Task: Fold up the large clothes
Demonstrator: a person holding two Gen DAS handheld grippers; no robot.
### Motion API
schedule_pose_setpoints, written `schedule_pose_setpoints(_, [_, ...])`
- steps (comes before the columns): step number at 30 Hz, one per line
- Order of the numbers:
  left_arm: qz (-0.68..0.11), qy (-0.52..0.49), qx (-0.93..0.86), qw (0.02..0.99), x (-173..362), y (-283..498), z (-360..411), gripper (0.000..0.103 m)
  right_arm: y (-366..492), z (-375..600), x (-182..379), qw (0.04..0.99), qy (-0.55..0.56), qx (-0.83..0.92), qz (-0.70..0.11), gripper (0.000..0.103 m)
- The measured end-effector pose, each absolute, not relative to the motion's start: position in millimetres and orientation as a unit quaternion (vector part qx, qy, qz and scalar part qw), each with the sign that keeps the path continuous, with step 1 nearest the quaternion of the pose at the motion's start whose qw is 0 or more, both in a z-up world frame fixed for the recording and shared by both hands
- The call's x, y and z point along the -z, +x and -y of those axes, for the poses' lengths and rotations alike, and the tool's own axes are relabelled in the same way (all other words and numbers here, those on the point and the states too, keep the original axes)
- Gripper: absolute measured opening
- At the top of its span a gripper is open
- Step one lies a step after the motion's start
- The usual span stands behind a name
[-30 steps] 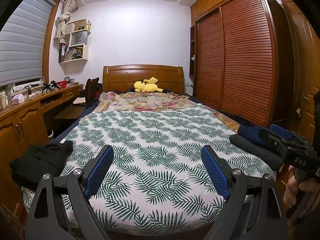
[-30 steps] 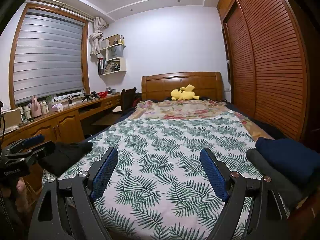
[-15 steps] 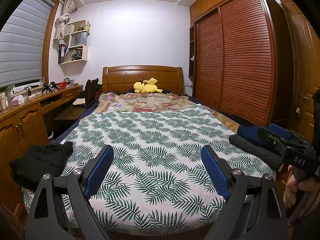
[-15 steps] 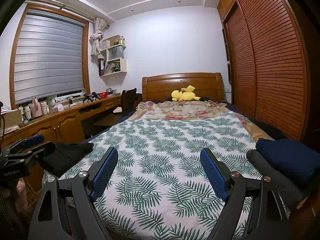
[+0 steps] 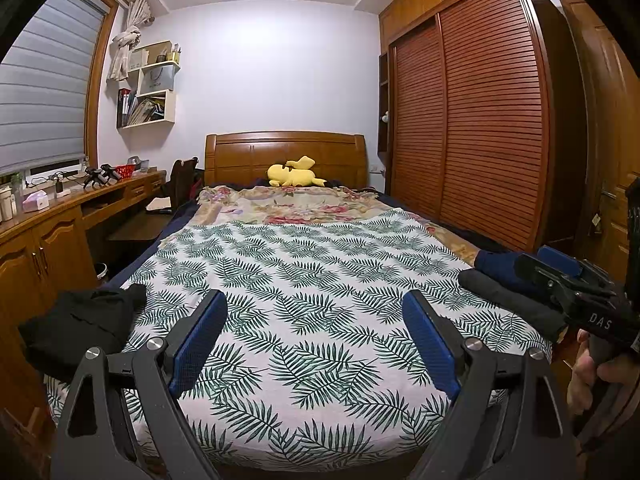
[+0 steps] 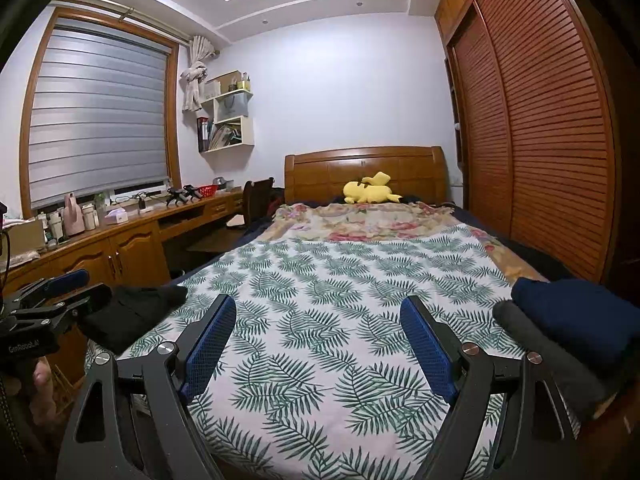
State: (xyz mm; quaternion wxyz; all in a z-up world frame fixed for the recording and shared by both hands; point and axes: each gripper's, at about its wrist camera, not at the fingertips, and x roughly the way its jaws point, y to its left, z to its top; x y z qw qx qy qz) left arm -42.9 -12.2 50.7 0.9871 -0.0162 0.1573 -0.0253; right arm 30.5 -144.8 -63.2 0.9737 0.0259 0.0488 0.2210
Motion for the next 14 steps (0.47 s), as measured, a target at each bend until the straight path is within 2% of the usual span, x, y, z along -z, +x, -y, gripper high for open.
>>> schedule_pose_setpoints(14, [-0.162, -0.015, 0.025, 0.986, -53.4, -42.7, 12.1, 0.09, 30.6, 146.6, 62.7, 0.973, 0.025, -0.223, -0.051, 0.085])
